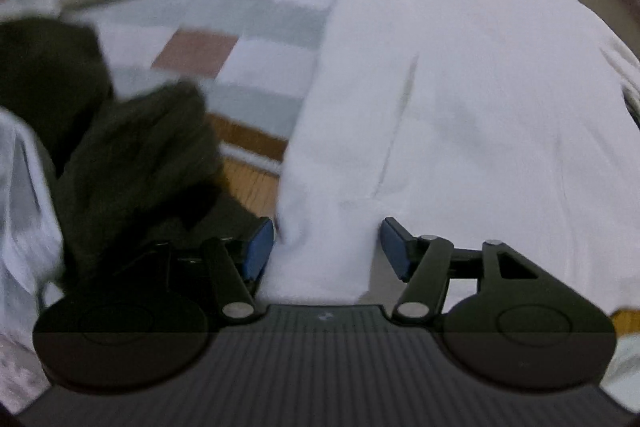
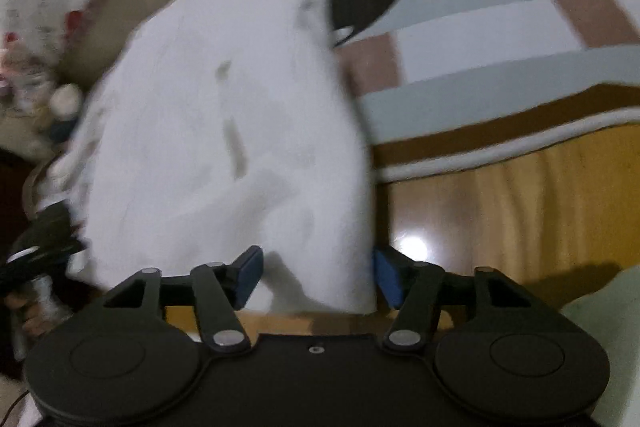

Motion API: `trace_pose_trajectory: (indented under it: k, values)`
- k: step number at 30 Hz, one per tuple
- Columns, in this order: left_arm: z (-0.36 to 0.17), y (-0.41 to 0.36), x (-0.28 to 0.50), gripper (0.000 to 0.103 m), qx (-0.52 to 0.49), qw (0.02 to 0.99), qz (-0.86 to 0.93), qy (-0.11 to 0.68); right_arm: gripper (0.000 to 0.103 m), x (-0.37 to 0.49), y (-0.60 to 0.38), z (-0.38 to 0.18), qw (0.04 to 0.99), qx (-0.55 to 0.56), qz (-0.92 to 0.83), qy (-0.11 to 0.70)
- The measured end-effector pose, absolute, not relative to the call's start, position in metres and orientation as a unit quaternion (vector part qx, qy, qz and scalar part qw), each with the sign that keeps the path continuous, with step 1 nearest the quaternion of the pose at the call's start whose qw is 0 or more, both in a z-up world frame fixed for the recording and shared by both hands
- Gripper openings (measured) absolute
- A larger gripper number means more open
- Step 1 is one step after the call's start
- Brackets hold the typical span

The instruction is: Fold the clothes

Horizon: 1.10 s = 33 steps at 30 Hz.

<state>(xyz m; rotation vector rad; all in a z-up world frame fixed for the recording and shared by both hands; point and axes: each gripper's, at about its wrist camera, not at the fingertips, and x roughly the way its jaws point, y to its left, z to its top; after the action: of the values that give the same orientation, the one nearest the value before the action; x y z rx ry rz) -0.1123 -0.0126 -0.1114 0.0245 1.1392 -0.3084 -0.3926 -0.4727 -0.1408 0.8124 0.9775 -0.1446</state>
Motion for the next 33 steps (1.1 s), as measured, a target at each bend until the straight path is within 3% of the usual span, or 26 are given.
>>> trace_pose_trajectory:
  k: [3,4,5,6,8,13,15,18,22,26,29,33]
  values:
    - [-0.118,-0.02,-0.114,0.074,0.02,0.823,-0.158,0.545,0.07,-0.391,-0.46,-0.14,0.817,0.35,-0.042,0.457]
    - [-0.12,-0.024,-0.115,0.076,0.028,0.821,-0.165,0.545,0.05,-0.39,-0.455,-0.139,0.824,0.332,-0.038,0.457]
    - [-0.12,-0.027,-0.117,0.074,0.033,0.823,-0.168,0.542,0.017,-0.389,-0.456,-0.139,0.822,0.338,-0.029,0.458]
    - [-0.121,-0.031,-0.119,0.061,0.038,0.825,-0.17,0.538,0.017,-0.388,-0.456,-0.139,0.819,0.344,-0.019,0.46]
    - [-0.116,-0.033,-0.122,0.009,0.033,0.823,-0.19,0.535,0.015,-0.388,-0.459,-0.13,0.821,0.352,-0.009,0.449]
    - [-0.045,0.021,-0.143,0.008,-0.075,0.863,-0.203,0.456,0.014,-0.416,-0.48,-0.08,0.831,0.431,0.054,0.348]
    - [-0.051,0.021,-0.148,0.008,-0.054,0.861,-0.189,0.469,0.014,-0.428,-0.483,-0.076,0.817,0.467,0.078,0.33]
    - [-0.06,0.021,-0.154,0.009,-0.021,0.856,-0.169,0.488,0.013,-0.424,-0.467,-0.101,0.799,0.422,0.041,0.426]
    - [-0.057,0.001,-0.168,0.009,0.059,0.86,-0.16,0.48,0.013,-0.417,-0.444,-0.101,0.809,0.37,0.038,0.456]
    - [-0.034,0.016,-0.184,0.009,0.019,0.863,-0.176,0.474,0.013,-0.41,-0.439,-0.077,0.815,0.354,0.039,0.457]
    - [-0.051,0.003,-0.181,0.009,0.067,0.853,-0.162,0.491,0.013,-0.402,-0.441,-0.07,0.817,0.321,0.034,0.477]
    - [-0.072,-0.014,-0.178,0.014,0.128,0.838,-0.142,0.511,0.013,-0.391,-0.43,-0.105,0.794,0.273,0.016,0.542]
